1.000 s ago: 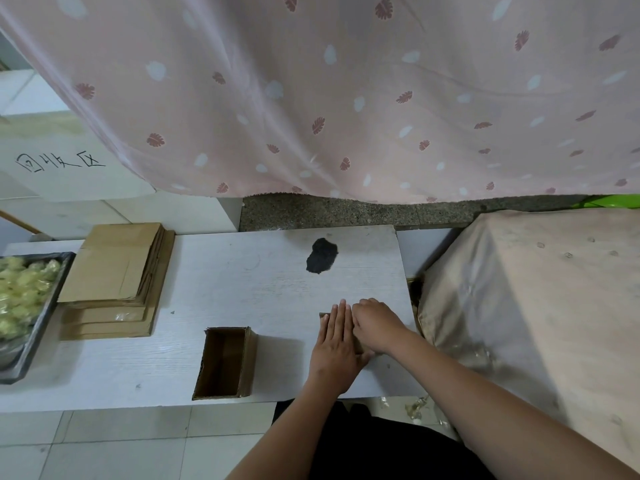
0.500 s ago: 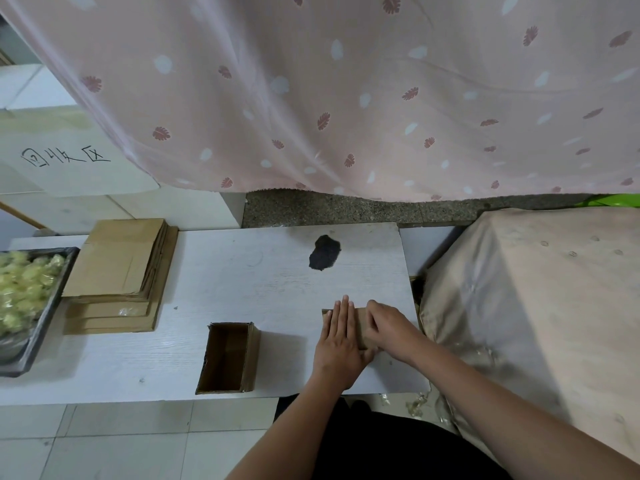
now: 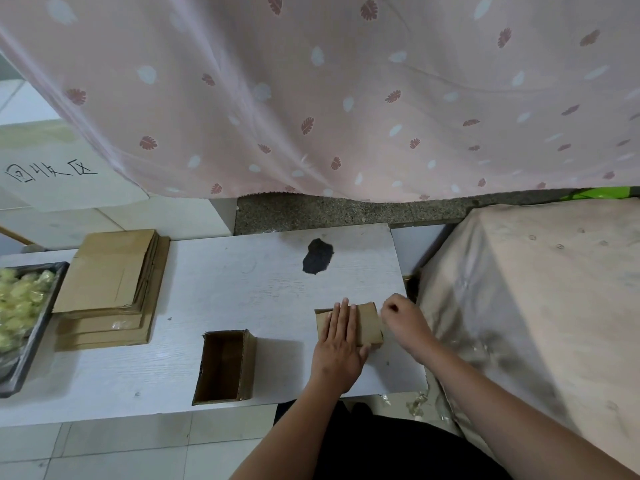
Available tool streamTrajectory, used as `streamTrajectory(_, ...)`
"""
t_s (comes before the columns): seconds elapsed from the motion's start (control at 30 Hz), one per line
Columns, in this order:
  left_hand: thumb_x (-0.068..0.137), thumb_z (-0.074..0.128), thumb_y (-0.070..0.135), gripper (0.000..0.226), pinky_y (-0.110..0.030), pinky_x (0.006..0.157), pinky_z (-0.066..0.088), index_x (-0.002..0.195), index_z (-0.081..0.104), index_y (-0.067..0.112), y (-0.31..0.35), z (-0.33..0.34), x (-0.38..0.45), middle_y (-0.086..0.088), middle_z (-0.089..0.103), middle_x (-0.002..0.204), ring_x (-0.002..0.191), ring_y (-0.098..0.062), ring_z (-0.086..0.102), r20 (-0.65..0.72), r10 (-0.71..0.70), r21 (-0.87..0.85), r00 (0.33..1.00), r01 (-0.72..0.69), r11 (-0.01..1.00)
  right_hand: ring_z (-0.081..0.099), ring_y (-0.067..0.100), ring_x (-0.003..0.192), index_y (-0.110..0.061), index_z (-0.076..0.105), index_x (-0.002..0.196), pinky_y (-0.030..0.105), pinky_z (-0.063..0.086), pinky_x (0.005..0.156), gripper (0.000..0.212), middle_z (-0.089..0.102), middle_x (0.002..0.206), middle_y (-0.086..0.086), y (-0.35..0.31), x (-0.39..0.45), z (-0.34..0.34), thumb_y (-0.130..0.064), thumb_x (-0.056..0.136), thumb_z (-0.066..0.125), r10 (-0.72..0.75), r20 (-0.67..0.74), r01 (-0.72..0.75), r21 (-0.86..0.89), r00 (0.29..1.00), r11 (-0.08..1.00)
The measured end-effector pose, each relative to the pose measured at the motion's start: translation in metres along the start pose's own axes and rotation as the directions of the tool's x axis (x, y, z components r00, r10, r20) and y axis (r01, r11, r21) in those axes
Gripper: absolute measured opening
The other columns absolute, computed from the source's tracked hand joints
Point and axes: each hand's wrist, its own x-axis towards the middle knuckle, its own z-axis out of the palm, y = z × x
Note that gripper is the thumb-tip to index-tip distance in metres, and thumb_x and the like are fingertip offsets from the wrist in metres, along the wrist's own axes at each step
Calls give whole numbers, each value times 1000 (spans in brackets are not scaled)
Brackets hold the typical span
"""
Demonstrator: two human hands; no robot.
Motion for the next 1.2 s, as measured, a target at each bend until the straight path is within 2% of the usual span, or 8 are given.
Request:
streamTrajectory(0.2, 107, 13, 48, 73, -41, 119, -23, 153, -24, 6, 2, 1, 1, -14, -33, 159, 146, -27, -34, 11, 15, 19, 1000, -15, 1000, 65, 23, 91, -17, 54, 93, 38, 51, 81, 29, 63, 94, 3, 10, -7, -8, -40, 87, 70, 241, 38, -243, 245, 970, 939)
streamTrajectory(0.3, 107, 20, 47, 75, -42, 118, -23, 155, -18, 5, 4, -3, 1, -18, -24, 162, 149, -31, -26, 13, 18, 1, 1000, -18, 1000, 65, 22, 87, -14, 52, 92, 35, 52, 69, 16, 67, 95, 9, 6, -8, -7, -11, 82, 64, 159, -16, -156, 123, 987, 980)
streamTrajectory(0.4, 101, 45, 38, 84, -42, 120, -17, 159, -10, 12, 3, -11, 6, -28, 4, 164, 154, -37, -4, -17, 73, 19, 997, -73, 997, 72, 28, 85, -8, 51, 89, 45, 59, 78, 16, 74, 88, 15, -1, -8, -9, 7, 85, 56, 111, 8, -109, 263, 994, 959)
streamTrajectory(0.53, 83, 67, 21, 97, -42, 122, 21, 160, 10, 30, -1, -27, 16, -19, 28, 150, 143, -35, 27, -60, 32, -135, 998, -40, 990, 75, 23, 80, -7, 50, 90, 41, 63, 76, 16, 72, 91, 17, -16, -6, -15, 3, 91, 63, 36, 103, -72, 371, 994, 926)
streamTrajectory(0.7, 72, 77, 24, 85, -39, 82, 53, 145, 35, 30, -18, -36, 17, -2, 34, 135, 121, -25, 43, -98, -108, -416, 989, 58, 908, 75, 29, 78, -6, 48, 89, 34, 62, 70, 18, 73, 93, 22, -26, 5, -29, 10, 91, 58, 42, 64, -68, 471, 997, 880)
streamTrajectory(0.8, 71, 78, 19, 80, -45, 78, 56, 140, 37, 29, -30, -36, 11, 3, 33, 133, 118, -24, 44, -98, -126, -533, 987, 55, 844, 70, 19, 89, -11, 58, 86, 32, 58, 79, 14, 73, 96, 7, -24, 11, -43, -5, 87, 70, -20, -61, 34, 238, 998, 971)
streamTrajectory(0.97, 71, 72, 16, 77, -45, 80, 56, 138, 36, 22, -39, -30, 0, 1, 30, 124, 112, -25, 46, -73, -130, -547, 989, 70, 834, 65, 12, 70, -15, 67, 69, 19, 48, 63, 19, 71, 73, -2, -34, 4, -48, -11, 76, 84, -227, -25, 227, -34, 973, 973)
streamTrajectory(1.2, 78, 60, 4, 93, -37, 98, 46, 157, 13, 20, -41, -24, 1, -9, 20, 142, 129, -28, 31, -29, -141, -395, 990, 118, 911, 71, 26, 68, -10, 53, 85, 25, 55, 66, 17, 73, 69, 9, -49, -12, -26, -4, 90, 68, -166, 76, 141, 259, 983, 956)
